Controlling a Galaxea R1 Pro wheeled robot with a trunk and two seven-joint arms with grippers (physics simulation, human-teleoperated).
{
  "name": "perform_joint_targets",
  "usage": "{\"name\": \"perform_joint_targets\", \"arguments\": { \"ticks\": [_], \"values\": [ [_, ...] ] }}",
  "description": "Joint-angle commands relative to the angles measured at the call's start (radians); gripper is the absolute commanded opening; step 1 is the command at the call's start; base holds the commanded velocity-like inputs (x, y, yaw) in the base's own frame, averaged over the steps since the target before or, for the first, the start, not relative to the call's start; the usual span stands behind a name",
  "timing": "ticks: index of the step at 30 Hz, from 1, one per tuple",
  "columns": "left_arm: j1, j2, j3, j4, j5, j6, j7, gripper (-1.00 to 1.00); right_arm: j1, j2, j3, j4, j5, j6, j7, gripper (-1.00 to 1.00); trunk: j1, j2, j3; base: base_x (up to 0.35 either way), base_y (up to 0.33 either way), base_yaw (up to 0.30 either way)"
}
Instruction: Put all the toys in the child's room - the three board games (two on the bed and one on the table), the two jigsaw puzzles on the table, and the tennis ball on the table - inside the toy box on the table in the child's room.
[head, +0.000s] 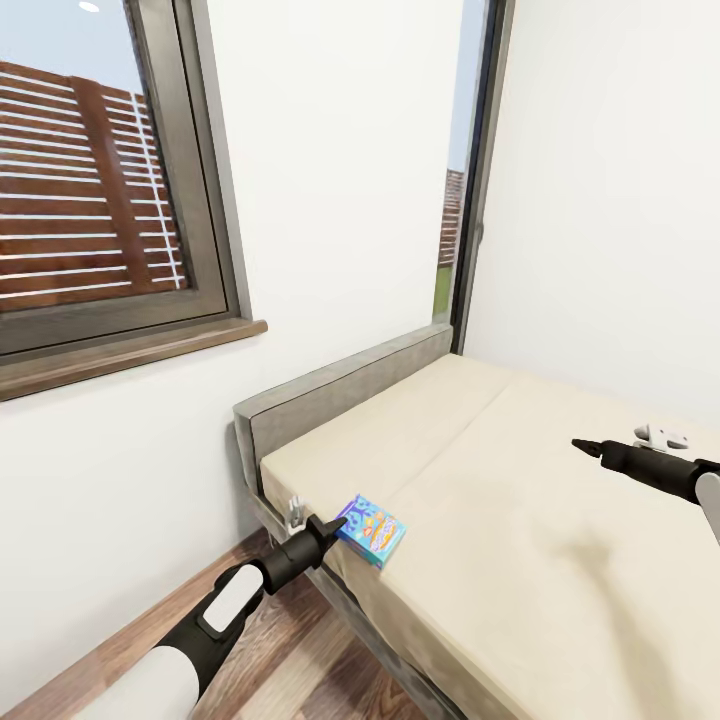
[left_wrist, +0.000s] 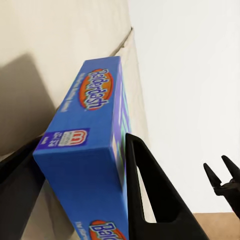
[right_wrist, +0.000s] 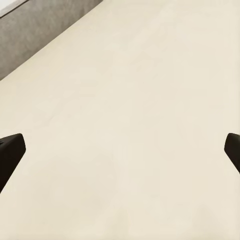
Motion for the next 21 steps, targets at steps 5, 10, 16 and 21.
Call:
{"name": "perform_joint_targets", "arguments": {
  "ticks": [5,10,16,21],
  "values": [
    [-0.001,0.0,-0.002,0.001,0.008,0.005,-0.001,-1.0,-0.001,0.0,-0.002,0.0,0.002,0.005,0.005,1.0,0.0,0.0,-0.001,0.0,0.0,0.0],
    [-0.001,0.0,-0.002,0.001,0.008,0.005,-0.001,-1.0,-0.001,0.0,-0.002,0.0,0.002,0.005,0.005,1.0,0.0,0.0,-0.001,0.0,0.0,0.0],
    [0.0,0.0,-0.002,0.001,0.008,0.005,-0.002,-1.0,-0.001,0.0,-0.002,0.0,0.002,0.005,0.005,1.0,0.0,0.0,-0.001,0.0,0.0,0.0],
    [0.0,0.0,-0.002,0.001,0.008,0.005,-0.003,-1.0,-0.001,0.0,-0.002,0.0,0.002,0.005,0.005,1.0,0.0,0.0,-0.001,0.0,0.0,0.0]
  ]
}}
